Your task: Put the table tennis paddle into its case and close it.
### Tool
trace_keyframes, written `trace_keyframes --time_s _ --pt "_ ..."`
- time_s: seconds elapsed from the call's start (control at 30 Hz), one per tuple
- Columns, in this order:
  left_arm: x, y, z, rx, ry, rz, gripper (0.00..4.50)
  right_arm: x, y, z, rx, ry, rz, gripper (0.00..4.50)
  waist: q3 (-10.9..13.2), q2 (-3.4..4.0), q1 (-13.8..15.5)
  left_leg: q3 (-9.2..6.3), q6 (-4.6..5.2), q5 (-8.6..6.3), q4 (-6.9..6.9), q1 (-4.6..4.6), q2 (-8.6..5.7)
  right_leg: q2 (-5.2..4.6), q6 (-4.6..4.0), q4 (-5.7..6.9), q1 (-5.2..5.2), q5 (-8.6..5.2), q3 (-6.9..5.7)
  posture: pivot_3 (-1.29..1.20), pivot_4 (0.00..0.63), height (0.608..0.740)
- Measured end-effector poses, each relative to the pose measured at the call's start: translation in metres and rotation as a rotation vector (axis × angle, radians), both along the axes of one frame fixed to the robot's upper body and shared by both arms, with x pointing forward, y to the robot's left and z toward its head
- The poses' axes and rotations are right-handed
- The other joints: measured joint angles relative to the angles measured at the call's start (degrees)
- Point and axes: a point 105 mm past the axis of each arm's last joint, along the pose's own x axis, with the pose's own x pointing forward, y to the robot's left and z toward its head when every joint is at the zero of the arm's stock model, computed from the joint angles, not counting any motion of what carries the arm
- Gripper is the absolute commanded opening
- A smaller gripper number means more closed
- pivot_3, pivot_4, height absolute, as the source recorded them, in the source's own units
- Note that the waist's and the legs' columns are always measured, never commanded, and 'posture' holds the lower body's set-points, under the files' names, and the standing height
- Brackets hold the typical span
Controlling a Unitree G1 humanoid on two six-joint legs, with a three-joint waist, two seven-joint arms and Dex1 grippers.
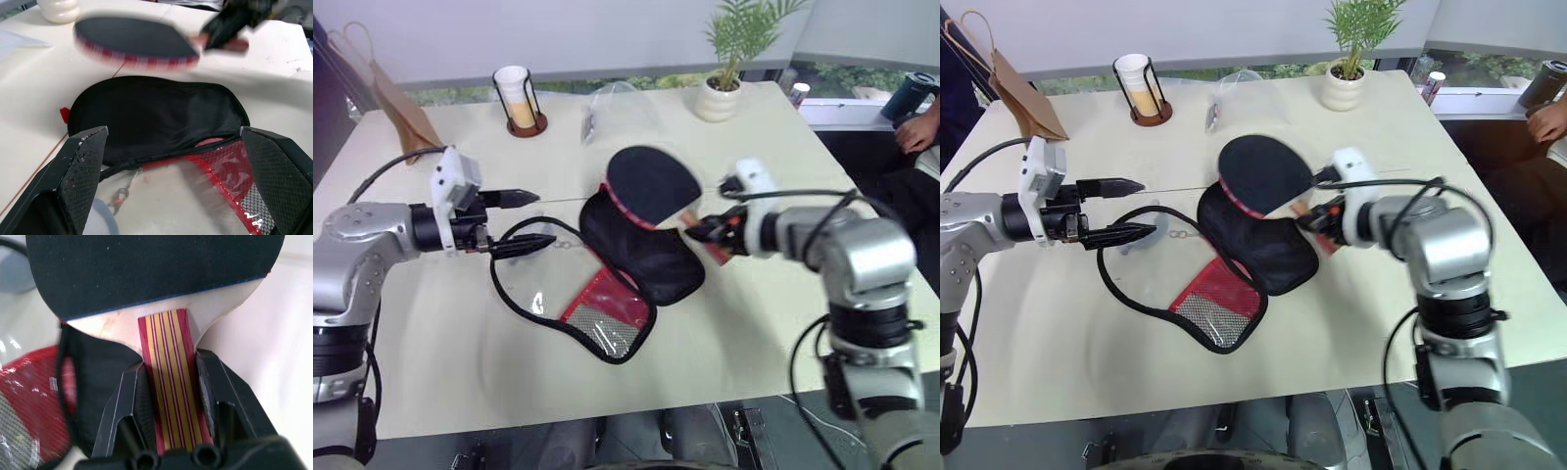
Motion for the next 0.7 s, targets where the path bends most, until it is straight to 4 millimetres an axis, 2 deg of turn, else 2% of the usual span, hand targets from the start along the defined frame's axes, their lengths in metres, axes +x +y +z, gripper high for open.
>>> trace_keyframes --time_s 0.2,0.57,0.7 --pt "0.0 0.001 -0.001 0.0 0.004 0.001 4.5 0.003 0.02 -0.009 -0.005 -0.007 -0.046 0.85 0.0 -0.01 -0.35 0.0 0.0 0.0 0.01 0.01 0.01 0.03 0.01 0.02 -0.01 0.01 0.0 0.0 0.15 0.74" --pt "-0.001 -0.002 -0.002 0.009 -0.005 0.011 4.5 0.012 0.027 -0.035 -0.07 0.028 -0.044 0.85 0.0 -0.01 -0.6 0.0 0.01 0.01 0.0 0.03 0.03 0.07 0.01 0.06 -0.02 0.01 -0.01 0.0 0.15 0.74" --pt "-0.002 -0.002 -0.004 0.012 -0.006 0.019 4.5 0.014 0.028 -0.038 -0.07 0.035 -0.041 0.85 0.0 -0.01 -0.57 0.0 0.01 0.01 0.0 0.03 0.03 0.07 0.01 0.05 -0.02 0.01 -0.01 0.0 0.15 0.74"
